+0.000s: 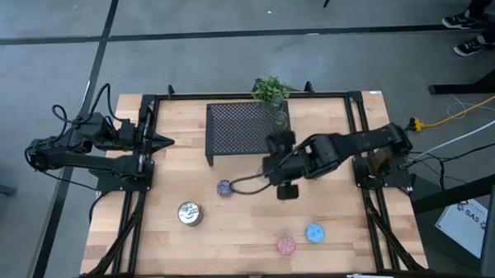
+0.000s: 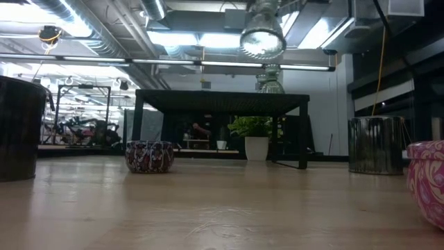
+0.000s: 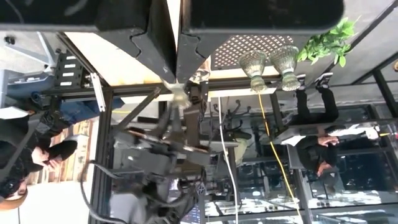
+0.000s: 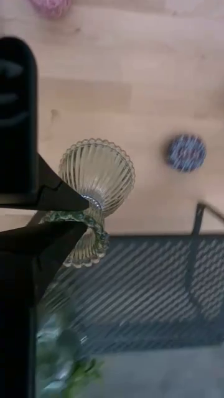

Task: Pick & Place candle stick holders
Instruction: Put the transparent glass candle holder aligned with the other transparent glass candle holders on the shelf

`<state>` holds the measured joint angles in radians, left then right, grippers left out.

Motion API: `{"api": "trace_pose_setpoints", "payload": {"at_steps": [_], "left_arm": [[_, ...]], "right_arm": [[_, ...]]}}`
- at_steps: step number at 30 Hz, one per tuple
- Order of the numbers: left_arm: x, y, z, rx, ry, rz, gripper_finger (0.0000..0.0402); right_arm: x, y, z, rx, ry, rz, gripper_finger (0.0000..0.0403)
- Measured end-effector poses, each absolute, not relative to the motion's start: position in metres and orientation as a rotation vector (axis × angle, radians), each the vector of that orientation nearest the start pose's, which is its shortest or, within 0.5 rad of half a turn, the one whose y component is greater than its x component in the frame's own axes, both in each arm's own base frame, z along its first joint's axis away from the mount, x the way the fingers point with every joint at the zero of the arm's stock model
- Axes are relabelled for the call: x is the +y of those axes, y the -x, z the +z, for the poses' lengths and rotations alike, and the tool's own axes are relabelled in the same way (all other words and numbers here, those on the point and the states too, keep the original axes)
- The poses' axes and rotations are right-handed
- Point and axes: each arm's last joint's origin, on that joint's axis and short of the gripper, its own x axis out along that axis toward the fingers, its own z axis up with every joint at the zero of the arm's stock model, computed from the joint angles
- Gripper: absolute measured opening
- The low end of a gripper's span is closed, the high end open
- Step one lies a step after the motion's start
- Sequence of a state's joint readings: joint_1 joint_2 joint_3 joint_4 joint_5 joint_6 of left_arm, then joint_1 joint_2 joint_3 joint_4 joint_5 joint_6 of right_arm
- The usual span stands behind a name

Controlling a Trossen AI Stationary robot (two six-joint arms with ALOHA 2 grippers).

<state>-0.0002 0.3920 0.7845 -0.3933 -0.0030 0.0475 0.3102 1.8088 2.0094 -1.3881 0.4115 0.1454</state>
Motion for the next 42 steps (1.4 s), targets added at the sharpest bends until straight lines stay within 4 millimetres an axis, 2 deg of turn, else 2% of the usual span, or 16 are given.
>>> {"api": "trace_pose_setpoints", "payload": {"at_steps": [9, 19, 28, 35, 42], "left_arm": [[0.0, -0.076, 0.353, 0.001, -0.047, 0.002, 0.0008], [0.0, -0.076, 0.353, 0.001, -0.047, 0.002, 0.0008], [0.0, -0.076, 0.353, 0.001, -0.047, 0.002, 0.0006], [0.0, -0.076, 0.353, 0.001, -0.047, 0.003, 0.0007], [0.0, -0.076, 0.353, 0.001, -0.047, 0.003, 0.0008]], "right_arm": [[0.055, -0.311, 0.395, 1.175, 0.248, -0.286, 0.0033], [0.023, -0.314, 0.395, 1.205, 0.245, -0.395, 0.0033], [0.017, -0.319, 0.37, 1.269, 0.228, -0.431, 0.0033], [0.017, -0.328, 0.354, 1.249, 0.226, -0.429, 0.0033], [0.015, -0.327, 0.335, 1.307, 0.238, -0.442, 0.0033]]}}
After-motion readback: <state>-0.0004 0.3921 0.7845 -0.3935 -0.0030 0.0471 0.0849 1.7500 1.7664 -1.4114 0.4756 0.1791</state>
